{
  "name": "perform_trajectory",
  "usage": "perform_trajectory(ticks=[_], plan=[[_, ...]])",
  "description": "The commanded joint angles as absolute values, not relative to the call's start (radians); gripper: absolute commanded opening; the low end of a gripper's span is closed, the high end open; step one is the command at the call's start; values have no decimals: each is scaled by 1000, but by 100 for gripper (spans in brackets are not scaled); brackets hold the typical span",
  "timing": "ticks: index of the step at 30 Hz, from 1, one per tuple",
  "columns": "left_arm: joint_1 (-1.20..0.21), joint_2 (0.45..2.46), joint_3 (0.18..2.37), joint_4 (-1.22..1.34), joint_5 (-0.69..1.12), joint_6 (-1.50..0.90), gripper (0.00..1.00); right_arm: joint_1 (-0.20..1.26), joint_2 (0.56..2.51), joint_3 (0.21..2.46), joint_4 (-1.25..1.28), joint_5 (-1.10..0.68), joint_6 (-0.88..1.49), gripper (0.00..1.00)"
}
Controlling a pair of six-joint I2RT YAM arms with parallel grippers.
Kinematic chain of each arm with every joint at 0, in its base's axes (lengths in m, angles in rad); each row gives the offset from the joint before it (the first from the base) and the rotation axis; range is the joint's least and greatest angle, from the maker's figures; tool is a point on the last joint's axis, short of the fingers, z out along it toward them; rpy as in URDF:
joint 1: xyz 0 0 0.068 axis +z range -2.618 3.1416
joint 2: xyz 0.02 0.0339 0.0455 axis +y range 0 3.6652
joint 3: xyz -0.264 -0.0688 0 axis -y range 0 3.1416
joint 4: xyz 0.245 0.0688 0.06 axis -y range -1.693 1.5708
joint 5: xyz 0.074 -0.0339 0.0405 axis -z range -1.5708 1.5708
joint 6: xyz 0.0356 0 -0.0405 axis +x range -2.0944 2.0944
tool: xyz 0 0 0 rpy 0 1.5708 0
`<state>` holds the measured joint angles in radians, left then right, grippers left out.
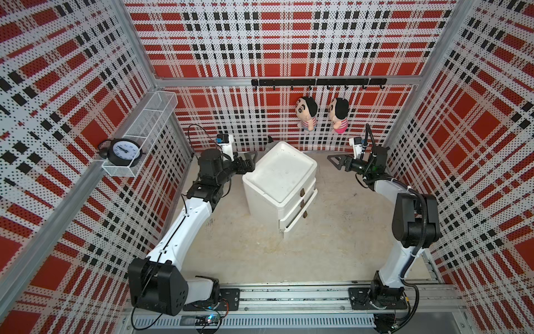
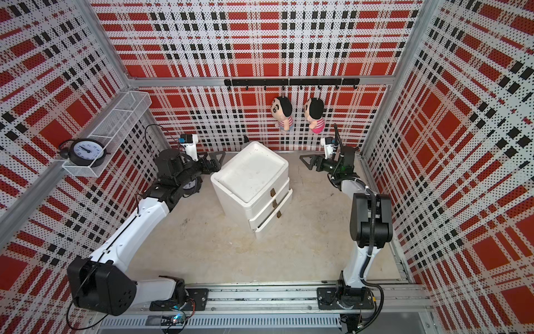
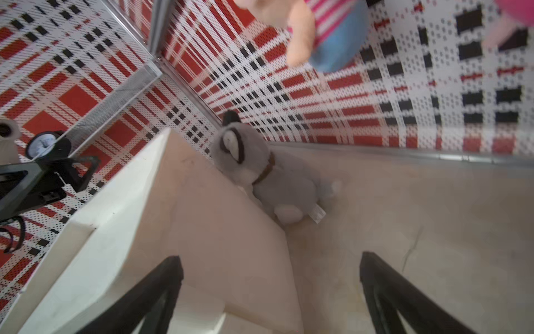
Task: Take the microphone out of the drawer
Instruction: Adjust the storage box at the center of the board.
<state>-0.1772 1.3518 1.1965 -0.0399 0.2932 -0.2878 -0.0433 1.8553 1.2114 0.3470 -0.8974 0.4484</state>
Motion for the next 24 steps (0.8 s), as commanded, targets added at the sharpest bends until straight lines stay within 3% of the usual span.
perform_trajectory(ticks=[1, 9, 17, 24], plan=[[-174, 1400, 1280, -51, 346, -279, 98, -9, 1748, 1102, 283, -697, 383, 100], [-181, 1492, 1400, -164, 378, -228, 98, 129, 1497, 810, 140, -268, 350, 100], [-199, 1548, 1429, -195, 385, -179, 98, 284, 1361, 666, 50, 57, 442, 100], [-218, 1574, 1414, -170, 436, -182, 98, 354, 1431, 650, 86, 101, 521, 100]])
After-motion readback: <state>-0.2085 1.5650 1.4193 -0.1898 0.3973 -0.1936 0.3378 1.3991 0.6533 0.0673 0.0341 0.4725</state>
